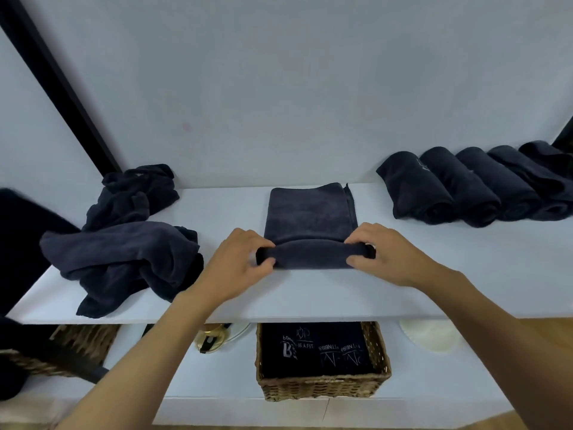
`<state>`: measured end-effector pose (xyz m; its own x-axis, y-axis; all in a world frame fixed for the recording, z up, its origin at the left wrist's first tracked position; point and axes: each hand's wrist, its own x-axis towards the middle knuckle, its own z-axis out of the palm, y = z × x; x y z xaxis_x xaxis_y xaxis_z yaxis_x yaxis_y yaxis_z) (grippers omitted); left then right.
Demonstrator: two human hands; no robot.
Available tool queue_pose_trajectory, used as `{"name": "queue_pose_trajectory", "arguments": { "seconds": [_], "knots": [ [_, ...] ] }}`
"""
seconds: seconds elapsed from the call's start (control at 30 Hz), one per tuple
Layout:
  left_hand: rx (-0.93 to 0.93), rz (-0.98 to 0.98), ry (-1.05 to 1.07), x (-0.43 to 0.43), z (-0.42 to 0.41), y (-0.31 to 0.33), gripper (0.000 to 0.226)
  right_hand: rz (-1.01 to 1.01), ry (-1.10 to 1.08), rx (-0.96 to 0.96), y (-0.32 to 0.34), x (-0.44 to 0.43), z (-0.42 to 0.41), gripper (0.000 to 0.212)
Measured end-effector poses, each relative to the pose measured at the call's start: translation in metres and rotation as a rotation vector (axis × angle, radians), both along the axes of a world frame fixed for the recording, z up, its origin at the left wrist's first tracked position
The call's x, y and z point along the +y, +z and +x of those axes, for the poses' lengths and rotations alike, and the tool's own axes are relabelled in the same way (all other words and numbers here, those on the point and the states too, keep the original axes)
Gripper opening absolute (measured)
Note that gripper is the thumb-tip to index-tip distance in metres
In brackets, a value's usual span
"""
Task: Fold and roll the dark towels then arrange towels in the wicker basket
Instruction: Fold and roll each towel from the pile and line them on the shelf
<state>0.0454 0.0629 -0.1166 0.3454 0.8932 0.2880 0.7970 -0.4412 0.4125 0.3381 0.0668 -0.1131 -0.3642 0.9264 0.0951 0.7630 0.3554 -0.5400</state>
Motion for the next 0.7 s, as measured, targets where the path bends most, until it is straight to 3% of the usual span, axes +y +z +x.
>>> {"name": "queue_pose_trajectory", "arguments": {
  "seconds": [0.13,0.2,0.27,0.37,0.47,0.6,0.7],
  "knots": [
    [-0.263,-0.293,0.149,0.021,0.008,0.005,0.018,-0.268,-0.132,0.263,0.007,0.019,0.0,0.004],
    [-0.381,-0.379,0.197,0.029,0.011,0.003,0.02,-0.306,-0.153,0.344,0.007,0.025,0.002,0.008],
    [-0.372,-0.389,0.252,0.036,0.016,0.002,0.018,-0.273,-0.169,0.334,0.004,0.03,0.003,0.012],
    [-0.28,-0.257,0.338,0.039,0.023,0.002,0.01,0.016,-0.175,0.183,-0.002,0.036,0.001,0.007],
    [-0.128,-0.021,0.398,0.036,0.029,0.001,0.008,0.371,-0.034,-0.029,-0.011,0.039,0.001,0.009],
    [0.205,0.325,0.299,0.024,0.042,-0.007,0.01,0.371,0.144,-0.241,-0.011,0.041,0.011,0.044],
    [0.289,0.383,0.128,0.017,0.025,-0.016,0.03,0.322,0.17,-0.198,-0.007,0.05,0.013,0.038]
  ]
}}
